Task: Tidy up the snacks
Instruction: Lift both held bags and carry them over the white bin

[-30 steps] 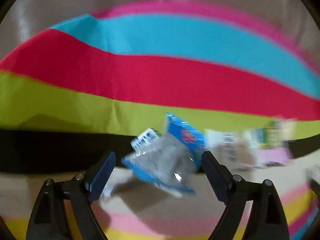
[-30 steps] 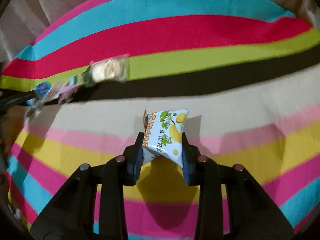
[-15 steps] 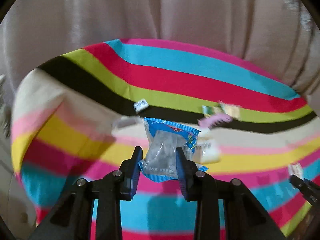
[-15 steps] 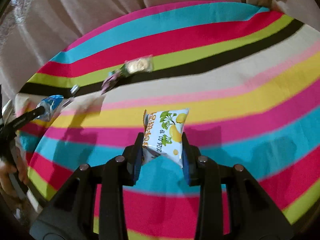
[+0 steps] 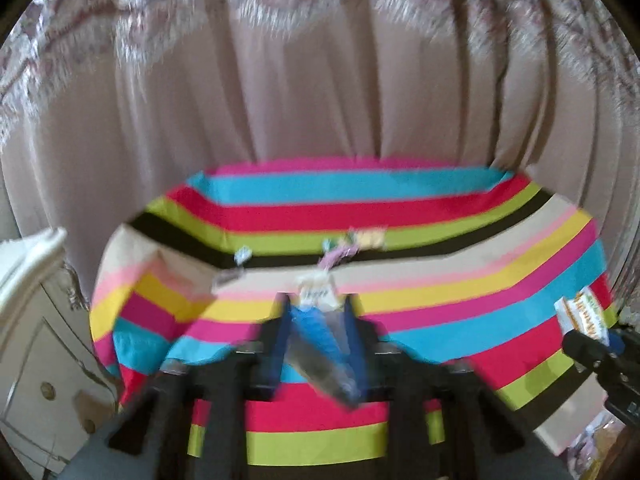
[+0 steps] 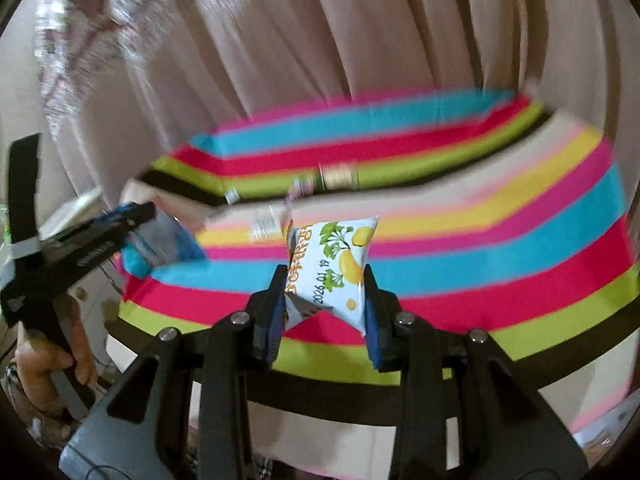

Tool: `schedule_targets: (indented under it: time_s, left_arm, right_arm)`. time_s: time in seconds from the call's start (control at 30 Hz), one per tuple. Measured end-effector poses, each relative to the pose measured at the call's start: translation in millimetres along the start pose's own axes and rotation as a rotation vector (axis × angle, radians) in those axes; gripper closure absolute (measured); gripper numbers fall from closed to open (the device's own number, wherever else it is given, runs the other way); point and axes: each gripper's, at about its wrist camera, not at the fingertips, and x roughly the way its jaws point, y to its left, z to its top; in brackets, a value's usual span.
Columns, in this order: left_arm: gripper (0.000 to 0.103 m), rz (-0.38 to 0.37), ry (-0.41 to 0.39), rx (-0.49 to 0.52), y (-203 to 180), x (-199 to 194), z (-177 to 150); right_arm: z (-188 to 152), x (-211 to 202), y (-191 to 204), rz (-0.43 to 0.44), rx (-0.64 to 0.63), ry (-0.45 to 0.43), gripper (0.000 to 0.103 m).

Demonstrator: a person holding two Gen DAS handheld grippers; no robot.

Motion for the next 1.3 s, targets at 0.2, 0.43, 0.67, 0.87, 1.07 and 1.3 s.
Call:
schedule_targets:
  time_s: [0.2,0.43,0.67,0.87,1.07,1.3]
  left_arm:
    - [0.095,-0.025,-0.062,0.041,-21.3,-44.0,7.4]
    - [0.09,-0.264,0.327,-0.252,50.2,47.7,-70.0]
    - [0.001,-0.308,0.33,-0.183,46.7,33.0,-90.4]
    - [0.001,-0.239,0.512,-0.216,9.0,75.6,-115.4]
    - [0.05,-0.033,0.446,-0.059,-27.4,99.9,-131.0]
    - [0.054,-0.044,0.415,-0.073,-16.2,84.4,-128.9]
  right_arm:
    - [7.3,-59.2,30.8,-0.02,-0.083,-0.121,0.065]
    - [-22.1,-50.4,18.0,-0.04,-0.05,-0.028,0.064]
    - [-49.9,-19.3,-12.9,-0.029,0.027,0.101,0.064]
    - [-51.6,-17.9,0.8,0.001,-0.004,0.103,0.064]
    - [-54.3,-24.4,1.6,-0.008,-0.015,0.104,0.064]
    - [-61.4,-20.6,2.1,-0.006,-0.013,0.121,0.064]
